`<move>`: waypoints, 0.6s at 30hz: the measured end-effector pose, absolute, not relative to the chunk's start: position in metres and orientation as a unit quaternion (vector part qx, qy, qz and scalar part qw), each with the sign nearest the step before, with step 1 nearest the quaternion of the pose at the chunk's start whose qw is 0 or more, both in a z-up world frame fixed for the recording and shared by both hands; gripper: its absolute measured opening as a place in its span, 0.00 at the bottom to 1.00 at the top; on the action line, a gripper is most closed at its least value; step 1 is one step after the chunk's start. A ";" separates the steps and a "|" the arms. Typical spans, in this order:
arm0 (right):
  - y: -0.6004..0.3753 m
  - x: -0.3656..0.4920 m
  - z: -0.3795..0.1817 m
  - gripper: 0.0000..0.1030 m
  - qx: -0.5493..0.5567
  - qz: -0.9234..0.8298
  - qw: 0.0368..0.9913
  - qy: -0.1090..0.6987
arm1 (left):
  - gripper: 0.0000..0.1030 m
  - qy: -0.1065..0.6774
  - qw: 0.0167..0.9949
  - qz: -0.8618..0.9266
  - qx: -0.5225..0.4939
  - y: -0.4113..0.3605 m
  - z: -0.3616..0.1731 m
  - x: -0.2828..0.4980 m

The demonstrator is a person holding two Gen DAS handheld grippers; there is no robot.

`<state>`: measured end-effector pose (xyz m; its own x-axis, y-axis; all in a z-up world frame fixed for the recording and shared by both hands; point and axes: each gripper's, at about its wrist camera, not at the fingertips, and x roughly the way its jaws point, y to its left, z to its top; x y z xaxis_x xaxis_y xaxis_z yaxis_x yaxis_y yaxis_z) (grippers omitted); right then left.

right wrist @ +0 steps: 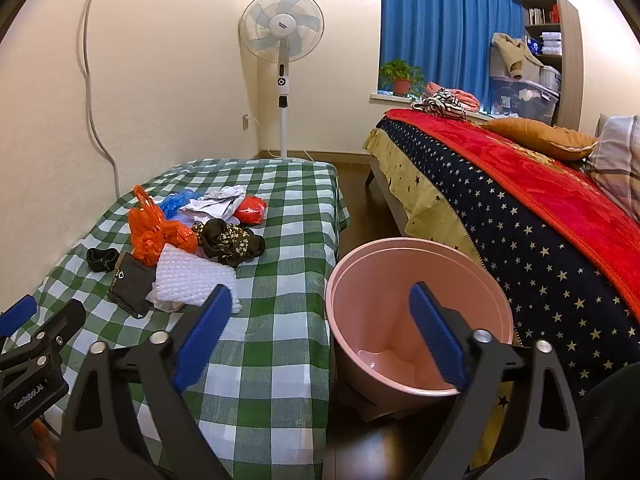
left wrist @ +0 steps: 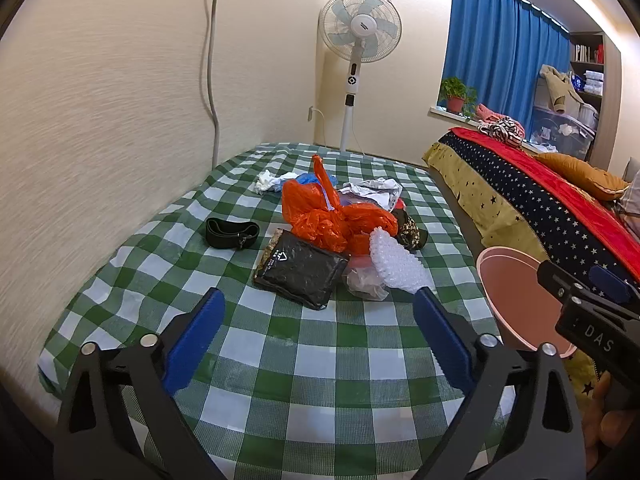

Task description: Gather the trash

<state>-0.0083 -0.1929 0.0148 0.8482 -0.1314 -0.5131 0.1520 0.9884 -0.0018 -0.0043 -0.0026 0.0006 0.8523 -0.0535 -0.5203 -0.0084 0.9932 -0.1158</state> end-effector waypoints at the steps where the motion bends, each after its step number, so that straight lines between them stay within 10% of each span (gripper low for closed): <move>1: -0.193 -0.009 0.015 0.81 0.019 -0.075 0.962 0.264 | 0.87 0.271 0.961 -0.012 -0.057 -0.003 0.001 -0.004; 7: -0.200 -0.012 0.020 0.64 0.037 -0.075 0.964 0.253 | 0.75 0.273 0.960 -0.015 -0.058 -0.003 0.000 -0.003; 18: -0.191 -0.003 0.017 0.62 0.062 -0.031 0.966 0.250 | 0.47 0.268 0.961 -0.016 -0.075 0.005 0.001 0.005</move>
